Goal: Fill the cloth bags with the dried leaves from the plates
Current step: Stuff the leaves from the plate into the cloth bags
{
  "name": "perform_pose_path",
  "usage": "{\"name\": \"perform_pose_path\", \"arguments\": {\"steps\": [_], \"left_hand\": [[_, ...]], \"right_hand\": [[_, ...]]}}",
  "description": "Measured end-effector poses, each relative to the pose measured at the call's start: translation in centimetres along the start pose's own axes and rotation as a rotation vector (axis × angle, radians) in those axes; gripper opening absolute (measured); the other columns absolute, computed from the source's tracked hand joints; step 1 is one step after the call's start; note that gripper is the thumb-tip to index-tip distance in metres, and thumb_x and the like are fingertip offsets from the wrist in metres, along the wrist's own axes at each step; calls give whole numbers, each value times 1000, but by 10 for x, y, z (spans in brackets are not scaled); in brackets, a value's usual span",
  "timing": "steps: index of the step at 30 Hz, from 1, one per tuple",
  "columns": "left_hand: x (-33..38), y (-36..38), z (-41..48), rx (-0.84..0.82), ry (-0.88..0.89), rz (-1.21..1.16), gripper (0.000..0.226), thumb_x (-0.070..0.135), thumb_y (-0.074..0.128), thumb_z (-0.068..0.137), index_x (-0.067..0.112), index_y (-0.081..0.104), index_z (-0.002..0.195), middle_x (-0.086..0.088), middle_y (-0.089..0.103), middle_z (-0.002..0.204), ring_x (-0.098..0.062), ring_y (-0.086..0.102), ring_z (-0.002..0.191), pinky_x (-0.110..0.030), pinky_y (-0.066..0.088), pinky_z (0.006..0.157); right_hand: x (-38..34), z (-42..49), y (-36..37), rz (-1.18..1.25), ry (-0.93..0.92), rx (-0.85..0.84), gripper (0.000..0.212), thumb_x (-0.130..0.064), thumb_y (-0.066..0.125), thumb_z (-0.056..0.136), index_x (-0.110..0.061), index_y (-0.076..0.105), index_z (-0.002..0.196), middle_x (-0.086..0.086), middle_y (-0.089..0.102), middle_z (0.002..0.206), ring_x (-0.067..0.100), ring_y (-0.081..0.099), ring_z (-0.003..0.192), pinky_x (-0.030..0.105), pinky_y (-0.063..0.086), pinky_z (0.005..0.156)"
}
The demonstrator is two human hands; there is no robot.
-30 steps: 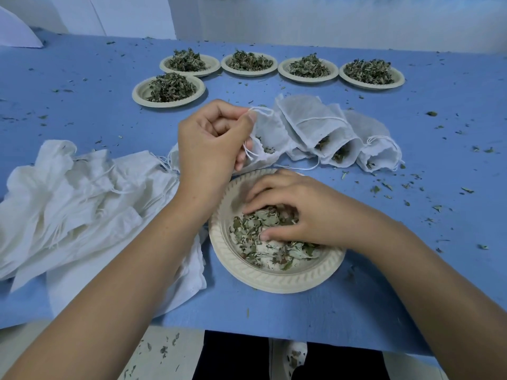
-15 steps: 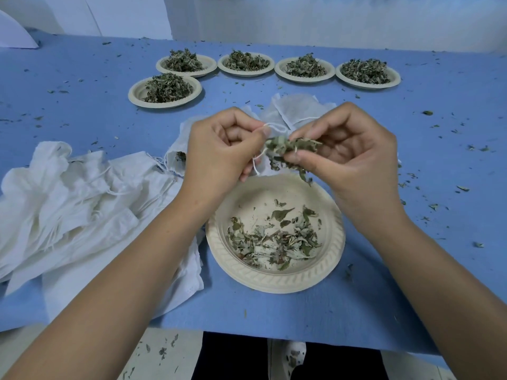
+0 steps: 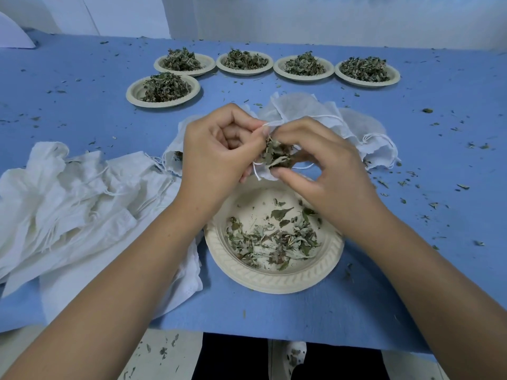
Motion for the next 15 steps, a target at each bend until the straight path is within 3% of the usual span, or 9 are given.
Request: {"name": "perform_pose_path", "arguments": {"steps": [3,6,12,15], "left_hand": [[-1,1,0,-4,-3,22,17,7,69,89,16,62,75,-4,56,50,-5,46,34,-16,39,37],[0,3,0,-21,3,26,18,6,69,88,17,63,75,6,58,50,-4,47,35,-15,39,39],[2,5,-1,-44,2,24,17,3,70,87,15,64,76,13,58,51,-1,49,39,-12,39,43],[4,6,-2,-50,9,3,18,1,69,86,14,63,75,12,59,51,0,48,37,-11,38,42]], "right_hand": [[3,0,-4,161,86,58,30,5,73,76,0,61,102,10,56,101,16,58,90,23,52,75],[-2,0,-11,205,34,133,18,8,72,75,3,62,89,15,57,92,23,60,83,26,53,74],[-13,-5,-12,37,-100,238,5,7,71,80,2,70,79,11,65,80,15,61,76,21,49,71],[-12,-5,-9,-157,-126,241,7,3,69,80,-2,70,76,6,68,78,22,61,74,31,46,70]]}}
Point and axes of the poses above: each hand's wrist, its own z-axis towards the middle knuckle, its own y-axis out of the palm, x = y × z, the point moved 6 cm from there along z, towards the middle knuckle
